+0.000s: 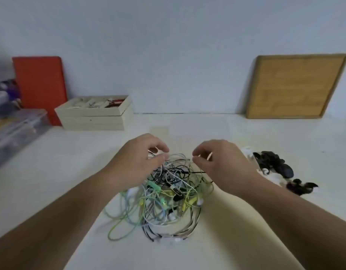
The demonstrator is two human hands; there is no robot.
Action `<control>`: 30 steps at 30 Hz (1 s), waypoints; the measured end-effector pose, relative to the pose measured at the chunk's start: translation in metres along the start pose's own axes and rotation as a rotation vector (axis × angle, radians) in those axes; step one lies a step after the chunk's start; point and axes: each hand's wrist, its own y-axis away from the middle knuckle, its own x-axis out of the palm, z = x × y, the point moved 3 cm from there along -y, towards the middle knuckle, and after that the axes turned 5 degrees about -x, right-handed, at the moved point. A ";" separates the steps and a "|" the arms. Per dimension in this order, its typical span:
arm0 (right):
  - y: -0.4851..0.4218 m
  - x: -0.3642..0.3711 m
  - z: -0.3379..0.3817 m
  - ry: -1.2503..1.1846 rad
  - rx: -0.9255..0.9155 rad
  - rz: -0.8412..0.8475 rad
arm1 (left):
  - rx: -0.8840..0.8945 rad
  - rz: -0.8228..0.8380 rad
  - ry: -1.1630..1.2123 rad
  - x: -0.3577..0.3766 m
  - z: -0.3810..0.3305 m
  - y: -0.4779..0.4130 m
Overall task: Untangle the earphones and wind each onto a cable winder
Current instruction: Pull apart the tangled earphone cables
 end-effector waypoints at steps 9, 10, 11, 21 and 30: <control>0.067 0.040 -0.006 -0.214 0.105 -0.134 | -0.027 -0.041 -0.084 0.033 -0.001 0.065; 0.070 0.040 -0.006 -0.226 0.096 -0.164 | -0.035 -0.063 -0.087 0.036 0.000 0.069; 0.072 0.040 -0.005 -0.238 0.084 -0.184 | -0.041 -0.094 -0.077 0.039 0.003 0.072; 0.081 0.034 0.007 -0.082 -0.132 -0.339 | -0.028 -0.309 -0.036 0.055 0.012 0.076; 0.082 0.044 0.020 0.126 -0.249 -0.259 | 0.107 -0.478 -0.042 0.050 0.006 0.080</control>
